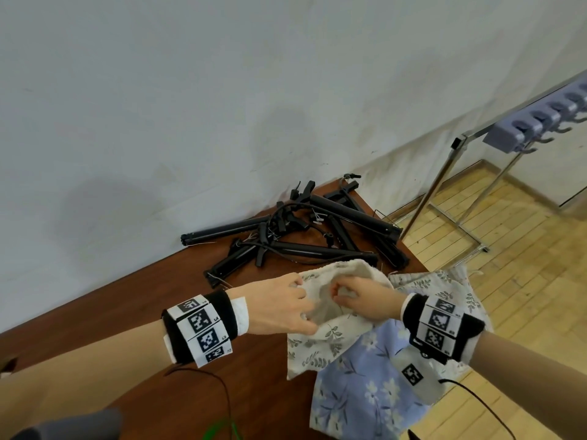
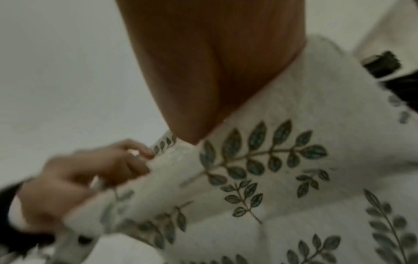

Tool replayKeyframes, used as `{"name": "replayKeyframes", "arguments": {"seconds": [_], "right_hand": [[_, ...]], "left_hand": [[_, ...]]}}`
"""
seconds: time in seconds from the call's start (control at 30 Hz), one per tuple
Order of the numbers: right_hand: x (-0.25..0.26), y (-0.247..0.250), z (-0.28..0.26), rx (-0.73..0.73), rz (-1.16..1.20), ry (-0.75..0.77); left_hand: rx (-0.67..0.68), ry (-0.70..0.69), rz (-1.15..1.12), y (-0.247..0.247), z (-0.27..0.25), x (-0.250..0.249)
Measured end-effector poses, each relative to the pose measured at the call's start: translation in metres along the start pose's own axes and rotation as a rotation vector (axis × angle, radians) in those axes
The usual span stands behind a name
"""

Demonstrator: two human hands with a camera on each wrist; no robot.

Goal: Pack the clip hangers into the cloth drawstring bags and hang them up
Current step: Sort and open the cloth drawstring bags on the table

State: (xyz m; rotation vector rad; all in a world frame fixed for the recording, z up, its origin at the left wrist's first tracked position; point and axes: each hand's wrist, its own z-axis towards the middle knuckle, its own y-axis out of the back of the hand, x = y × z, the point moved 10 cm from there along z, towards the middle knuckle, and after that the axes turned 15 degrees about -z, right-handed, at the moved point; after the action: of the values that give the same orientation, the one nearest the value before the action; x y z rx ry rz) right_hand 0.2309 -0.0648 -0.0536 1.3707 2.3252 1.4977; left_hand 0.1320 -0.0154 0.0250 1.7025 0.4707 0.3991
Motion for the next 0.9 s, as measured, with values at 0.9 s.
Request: {"name": "replayKeyframes", "arguments": {"seconds": [0.9], "right_hand": [[-0.012, 0.037, -0.044, -0.208, -0.011, -0.119]], "left_hand": [[-0.045, 0.053, -0.043, 0.008, -0.005, 0.005]]}}
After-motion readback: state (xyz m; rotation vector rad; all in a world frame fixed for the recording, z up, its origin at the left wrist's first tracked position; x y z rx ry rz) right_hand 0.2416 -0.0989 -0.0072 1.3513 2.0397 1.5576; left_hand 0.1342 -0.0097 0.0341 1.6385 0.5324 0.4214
